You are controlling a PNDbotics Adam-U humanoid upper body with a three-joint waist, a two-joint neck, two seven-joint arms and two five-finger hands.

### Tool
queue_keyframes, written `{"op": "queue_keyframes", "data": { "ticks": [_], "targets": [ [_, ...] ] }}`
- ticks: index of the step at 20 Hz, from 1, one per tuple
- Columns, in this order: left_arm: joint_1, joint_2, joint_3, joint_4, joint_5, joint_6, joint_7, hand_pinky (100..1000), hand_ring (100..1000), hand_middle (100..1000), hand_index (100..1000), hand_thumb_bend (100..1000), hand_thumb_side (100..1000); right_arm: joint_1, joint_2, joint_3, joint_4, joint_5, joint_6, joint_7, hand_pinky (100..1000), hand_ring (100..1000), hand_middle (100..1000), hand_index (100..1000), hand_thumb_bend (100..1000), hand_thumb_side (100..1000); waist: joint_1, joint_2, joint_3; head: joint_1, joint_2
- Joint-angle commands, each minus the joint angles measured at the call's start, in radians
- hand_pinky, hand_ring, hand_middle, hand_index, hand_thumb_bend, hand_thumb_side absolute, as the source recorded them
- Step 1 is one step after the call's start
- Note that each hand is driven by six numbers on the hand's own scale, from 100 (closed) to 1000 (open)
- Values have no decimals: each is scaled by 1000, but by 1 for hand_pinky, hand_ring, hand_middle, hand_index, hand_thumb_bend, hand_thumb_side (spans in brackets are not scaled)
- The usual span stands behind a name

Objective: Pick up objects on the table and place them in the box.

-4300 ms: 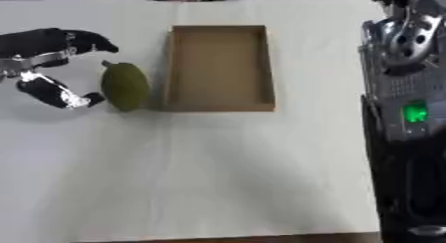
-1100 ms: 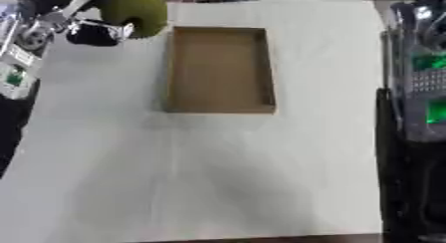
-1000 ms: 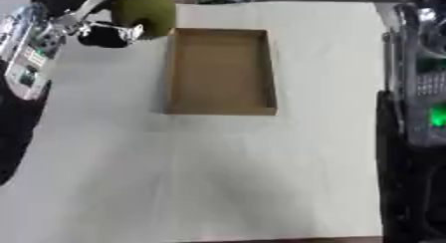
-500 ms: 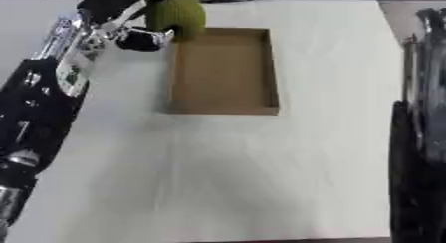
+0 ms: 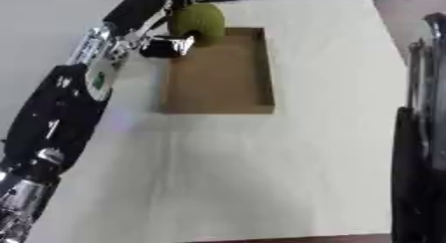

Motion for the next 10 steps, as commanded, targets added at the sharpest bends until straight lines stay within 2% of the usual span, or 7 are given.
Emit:
{"op": "queue_keyframes", "data": {
  "ticks": [1, 2, 4, 6, 8, 9, 10],
  "targets": [
    [-15, 10, -4, -4, -3, -25, -3, 634, 618, 589, 771, 100, 193, -9, -7, -2, -16, 6, 0, 1, 672, 334, 569, 718, 100, 562, 0, -21, 1, -1, -7],
    [-13, 12, -5, 0, -4, -33, -11, 708, 713, 675, 842, 100, 214, -8, -8, -3, -16, 5, 0, -1, 672, 334, 568, 717, 100, 562, 0, -21, 1, -4, -8],
    [-9, 17, -10, 9, -20, -51, -35, 789, 809, 788, 920, 100, 330, -7, -10, -3, -16, 4, 0, -5, 672, 334, 568, 717, 100, 563, 1, -22, 2, -7, -9],
    [-6, 20, -12, 18, -46, -73, -63, 842, 864, 851, 970, 100, 419, -5, -10, -2, -16, 3, 0, -8, 671, 334, 568, 717, 100, 564, 2, -22, 3, -10, -8],
    [-3, 21, -7, 21, -72, -93, -87, 853, 874, 862, 979, 100, 444, -4, -10, -2, -16, 2, -1, -10, 671, 334, 568, 716, 100, 564, 3, -22, 5, -14, -7],
    [-2, 22, -3, 20, -83, -101, -94, 896, 919, 911, 1000, 192, 560, -4, -10, -1, -16, 2, -1, -11, 671, 334, 568, 716, 100, 565, 4, -22, 5, -14, -6],
    [0, 24, 0, 17, -95, -108, -96, 898, 920, 911, 1000, 220, 587, -3, -11, -1, -16, 2, -1, -12, 671, 334, 568, 716, 100, 565, 5, -23, 6, -15, -6]
  ]
}}
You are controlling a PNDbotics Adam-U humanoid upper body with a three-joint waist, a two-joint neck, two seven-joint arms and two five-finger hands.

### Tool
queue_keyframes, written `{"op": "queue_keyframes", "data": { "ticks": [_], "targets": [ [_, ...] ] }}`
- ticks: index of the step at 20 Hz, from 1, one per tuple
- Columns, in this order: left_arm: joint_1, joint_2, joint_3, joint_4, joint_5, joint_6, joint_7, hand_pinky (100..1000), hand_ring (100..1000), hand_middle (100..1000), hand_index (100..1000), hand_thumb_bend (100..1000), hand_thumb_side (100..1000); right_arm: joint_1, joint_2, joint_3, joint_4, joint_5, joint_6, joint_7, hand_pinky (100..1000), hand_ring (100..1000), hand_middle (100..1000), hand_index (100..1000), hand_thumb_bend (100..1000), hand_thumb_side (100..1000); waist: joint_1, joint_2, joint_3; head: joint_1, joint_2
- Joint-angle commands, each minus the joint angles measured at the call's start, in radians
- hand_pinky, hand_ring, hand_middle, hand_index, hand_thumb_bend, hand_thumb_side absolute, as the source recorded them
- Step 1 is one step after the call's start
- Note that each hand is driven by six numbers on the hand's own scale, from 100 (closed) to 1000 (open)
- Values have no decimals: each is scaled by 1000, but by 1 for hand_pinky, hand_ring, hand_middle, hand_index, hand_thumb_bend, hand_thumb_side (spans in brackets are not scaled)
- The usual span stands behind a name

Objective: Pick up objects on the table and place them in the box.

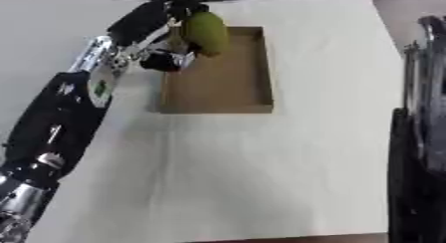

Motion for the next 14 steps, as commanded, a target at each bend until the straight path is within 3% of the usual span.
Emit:
{"op": "queue_keyframes", "data": {
  "ticks": [1, 4, 8, 10, 14],
  "targets": [
    [-12, 24, 13, -16, -38, -25, -14, 899, 920, 907, 1000, 249, 616, -10, -11, -1, -16, 1, 0, -7, 670, 334, 567, 716, 100, 565, 2, -24, 2, -6, -5],
    [-7, 26, 20, -21, -52, -32, 12, 892, 909, 883, 988, 243, 636, -9, -12, 0, -16, 1, -1, -9, 670, 334, 567, 716, 100, 565, 3, -25, 5, -7, -5],
    [0, 31, 36, -30, -2, -5, 70, 869, 886, 852, 952, 100, 599, -7, -16, -1, -16, 3, 0, -11, 669, 334, 567, 716, 100, 565, 2, -29, 12, -9, -5],
    [3, 35, 49, -45, 72, 34, 102, 822, 835, 784, 888, 100, 523, -6, -20, -3, -16, 5, 1, -14, 669, 335, 566, 715, 100, 566, 1, -31, 17, -11, -4],
    [5, 39, 77, -116, 303, 145, 176, 751, 756, 663, 777, 100, 522, -7, -15, -13, -16, 8, -5, -31, 667, 341, 565, 715, 100, 573, -6, -37, 23, -18, -1]
  ]
}}
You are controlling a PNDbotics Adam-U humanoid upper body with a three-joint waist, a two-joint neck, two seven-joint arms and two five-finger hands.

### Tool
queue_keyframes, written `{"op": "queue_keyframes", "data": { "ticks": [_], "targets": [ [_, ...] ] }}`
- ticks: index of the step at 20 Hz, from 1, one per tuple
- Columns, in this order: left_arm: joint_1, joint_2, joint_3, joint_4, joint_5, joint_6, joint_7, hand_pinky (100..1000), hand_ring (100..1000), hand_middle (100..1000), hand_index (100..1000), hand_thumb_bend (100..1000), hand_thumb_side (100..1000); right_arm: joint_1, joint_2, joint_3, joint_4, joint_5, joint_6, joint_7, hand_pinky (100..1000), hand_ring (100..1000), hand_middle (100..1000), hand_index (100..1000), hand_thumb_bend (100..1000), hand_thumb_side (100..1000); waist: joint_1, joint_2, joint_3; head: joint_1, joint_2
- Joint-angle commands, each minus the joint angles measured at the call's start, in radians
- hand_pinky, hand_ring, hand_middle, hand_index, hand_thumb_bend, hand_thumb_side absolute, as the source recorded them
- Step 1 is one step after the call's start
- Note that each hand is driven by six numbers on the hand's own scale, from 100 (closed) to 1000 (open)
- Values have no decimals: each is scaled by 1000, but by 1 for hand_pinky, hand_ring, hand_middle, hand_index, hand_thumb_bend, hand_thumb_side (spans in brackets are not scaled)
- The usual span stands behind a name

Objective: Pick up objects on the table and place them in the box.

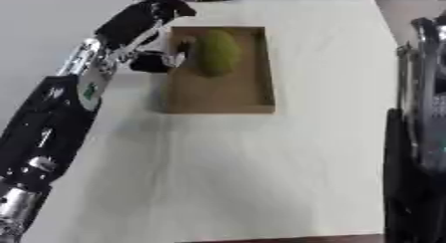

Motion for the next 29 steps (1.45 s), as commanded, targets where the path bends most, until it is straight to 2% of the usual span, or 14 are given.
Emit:
{"op": "queue_keyframes", "data": {
  "ticks": [1, 4, 7, 12, 15, 17, 21, 24, 29],
  "targets": [
    [-17, 26, 21, -80, 174, 74, 49, 742, 743, 640, 760, 100, 529, -16, -11, -11, -16, 5, -6, -17, 666, 342, 564, 715, 100, 574, -3, -33, 3, -7, 0],
    [-3, 49, 19, -143, 290, 101, 63, 726, 714, 605, 730, 100, 550, -14, -16, -17, -16, 5, -10, -28, 666, 345, 564, 714, 100, 577, -3, -37, 11, -14, 0],
    [29, 98, 18, -220, 376, 104, 78, 710, 691, 588, 715, 100, 566, -8, -30, -26, -16, 11, -11, -40, 666, 346, 563, 713, 100, 578, 3, -41, 26, -30, 2],
    [110, 233, 37, -360, 525, 122, 86, 691, 668, 570, 705, 100, 560, 4, -65, -36, -16, 24, -5, -56, 665, 346, 563, 713, 100, 579, 21, -46, 57, -69, 15],
    [190, 359, 91, -452, 637, 131, 109, 689, 668, 580, 715, 100, 542, 10, -89, -38, -16, 33, 3, -57, 665, 344, 563, 713, 100, 570, 29, -48, 78, -99, 27],
    [257, 430, 127, -509, 726, 152, 137, 690, 671, 580, 716, 100, 566, 12, -106, -41, -16, 39, 10, -58, 667, 343, 564, 713, 100, 574, 30, -47, 86, -114, 31],
    [417, 532, 197, -631, 948, 191, 175, 712, 697, 603, 735, 100, 566, 9, -136, -48, -16, 50, 22, -62, 666, 340, 564, 713, 100, 569, 25, -41, 100, -138, 22],
    [553, 548, 256, -743, 1023, 177, 169, 752, 751, 644, 753, 100, 566, 14, -148, -55, -16, 54, 24, -71, 676, 340, 564, 713, 100, 571, 21, -35, 119, -153, 15],
    [699, 450, 356, -916, 1119, 182, 155, 758, 759, 657, 777, 100, 580, 15, -154, -62, -16, 55, 23, -83, 683, 355, 570, 714, 100, 569, 5, -23, 143, -168, -4]
  ]
}}
